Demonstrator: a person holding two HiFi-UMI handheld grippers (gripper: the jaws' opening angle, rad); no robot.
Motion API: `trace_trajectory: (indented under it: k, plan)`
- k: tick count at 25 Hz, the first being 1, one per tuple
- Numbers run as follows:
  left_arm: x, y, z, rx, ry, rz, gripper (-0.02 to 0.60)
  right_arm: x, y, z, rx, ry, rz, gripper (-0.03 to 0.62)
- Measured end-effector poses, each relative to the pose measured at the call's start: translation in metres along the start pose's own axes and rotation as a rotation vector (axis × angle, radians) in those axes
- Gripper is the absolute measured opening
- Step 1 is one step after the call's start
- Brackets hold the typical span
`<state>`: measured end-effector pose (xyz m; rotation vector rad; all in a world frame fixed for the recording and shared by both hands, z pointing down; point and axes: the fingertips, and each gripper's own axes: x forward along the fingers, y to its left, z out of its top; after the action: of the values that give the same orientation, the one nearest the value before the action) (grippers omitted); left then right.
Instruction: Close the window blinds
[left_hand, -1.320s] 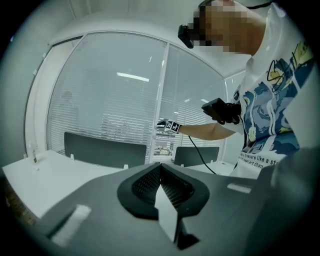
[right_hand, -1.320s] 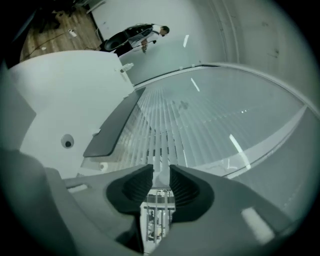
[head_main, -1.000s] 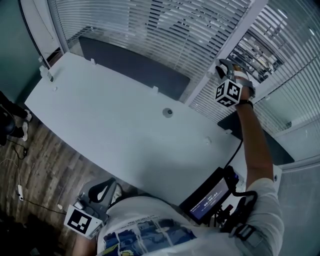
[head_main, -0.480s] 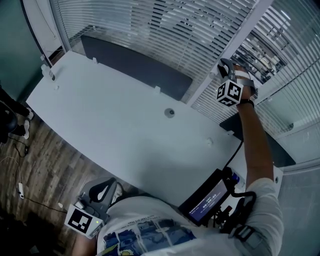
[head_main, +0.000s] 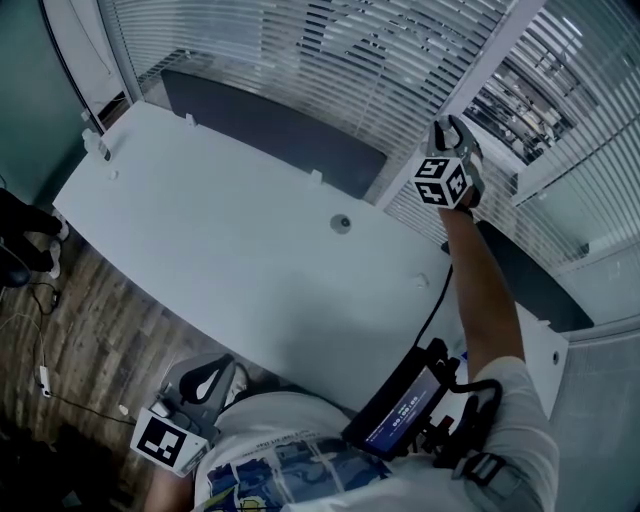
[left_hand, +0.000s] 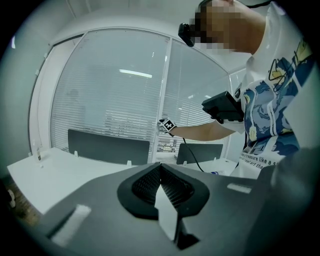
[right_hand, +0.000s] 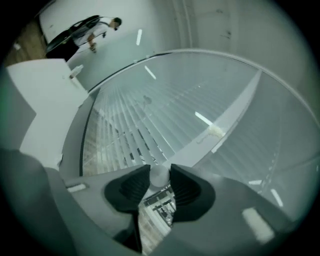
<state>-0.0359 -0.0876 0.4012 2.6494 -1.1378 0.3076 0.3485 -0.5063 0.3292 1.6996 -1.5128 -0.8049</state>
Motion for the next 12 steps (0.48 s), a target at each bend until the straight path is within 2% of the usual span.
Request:
trace_trajectory:
  k: [4,6,7,9,12]
  plan:
    - [-0.001,0.000,0.001,0.001,0.002,0.005,0.006,-0.001,-0.007,0.001,0.266,0.018,-0.071,0.123]
    - [-0.001,0.001,0.001,0.000,0.003,0.008,0.006,-0.001,-0.010,0.000,0.342,0.021,-0.109,0.123]
    - [-0.002,0.001,0.001,-0.001,0.002,0.010,0.006,-0.001,-0.011,0.000,0.346,0.021,-0.121,0.123]
    - [-0.003,0.001,0.002,-0.001,-0.001,0.011,0.006,0.000,-0.010,0.000,0.281,0.021,-0.112,0.123]
    - [-0.003,0.003,0.003,0.001,-0.005,0.006,0.006,-0.001,-0.001,-0.003,0.076,0.018,-0.015,0.133]
